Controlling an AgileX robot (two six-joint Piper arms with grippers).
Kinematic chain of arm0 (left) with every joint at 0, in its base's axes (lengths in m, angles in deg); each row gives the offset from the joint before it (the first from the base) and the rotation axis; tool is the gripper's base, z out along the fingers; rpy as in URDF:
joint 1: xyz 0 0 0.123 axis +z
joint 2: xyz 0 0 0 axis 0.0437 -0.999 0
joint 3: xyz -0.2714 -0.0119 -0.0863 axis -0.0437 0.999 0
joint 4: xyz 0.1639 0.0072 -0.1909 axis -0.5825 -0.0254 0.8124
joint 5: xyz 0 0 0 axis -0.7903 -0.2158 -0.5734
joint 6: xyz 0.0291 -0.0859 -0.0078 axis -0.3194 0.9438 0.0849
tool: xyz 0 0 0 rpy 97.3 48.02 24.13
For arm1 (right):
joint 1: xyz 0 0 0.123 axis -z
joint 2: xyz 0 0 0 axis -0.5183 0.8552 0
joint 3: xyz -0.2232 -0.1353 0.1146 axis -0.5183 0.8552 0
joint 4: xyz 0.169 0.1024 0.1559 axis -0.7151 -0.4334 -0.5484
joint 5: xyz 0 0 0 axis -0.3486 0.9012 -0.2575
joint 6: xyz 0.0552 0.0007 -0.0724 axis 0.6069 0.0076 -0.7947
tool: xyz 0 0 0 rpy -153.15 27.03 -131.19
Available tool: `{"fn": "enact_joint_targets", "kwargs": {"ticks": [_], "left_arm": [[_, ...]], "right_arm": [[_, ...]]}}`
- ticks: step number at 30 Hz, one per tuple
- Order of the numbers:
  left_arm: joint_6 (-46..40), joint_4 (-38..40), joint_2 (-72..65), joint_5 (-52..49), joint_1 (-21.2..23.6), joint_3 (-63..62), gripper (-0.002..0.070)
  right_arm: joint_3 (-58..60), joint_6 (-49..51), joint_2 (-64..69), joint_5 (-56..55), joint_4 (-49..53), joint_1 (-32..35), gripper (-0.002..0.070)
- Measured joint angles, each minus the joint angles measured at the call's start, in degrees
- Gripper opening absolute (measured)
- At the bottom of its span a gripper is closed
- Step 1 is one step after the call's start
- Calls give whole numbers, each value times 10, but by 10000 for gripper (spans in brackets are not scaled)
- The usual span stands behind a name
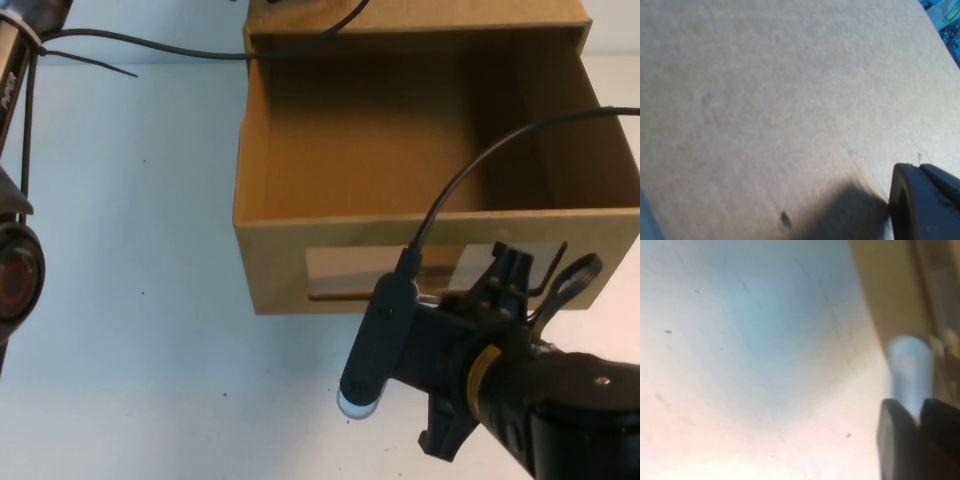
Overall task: Open the shoe box
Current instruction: 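Pull the top drawer of the cardboard box fully open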
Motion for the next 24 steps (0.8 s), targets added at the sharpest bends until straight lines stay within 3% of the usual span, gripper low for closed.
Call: {"fn": "enact_joint_targets", "kwargs": {"ticks": [6,10,16,24], "left_arm": [[0,0,0,0,0,0,-4],[-1,4,0,0,1,0,-4],[-4,-8,5,-5,1,-12,-4],[-5,-45,59,-20,1,-95,-4]], "right_arm": [[-27,-3,-27,19,-66,0,242],[-46,-44,-50,57,-140,0,286],[-85,-126,-94,111,-275,0,277],[-138,-143,-174,149,-334,0,173]]}}
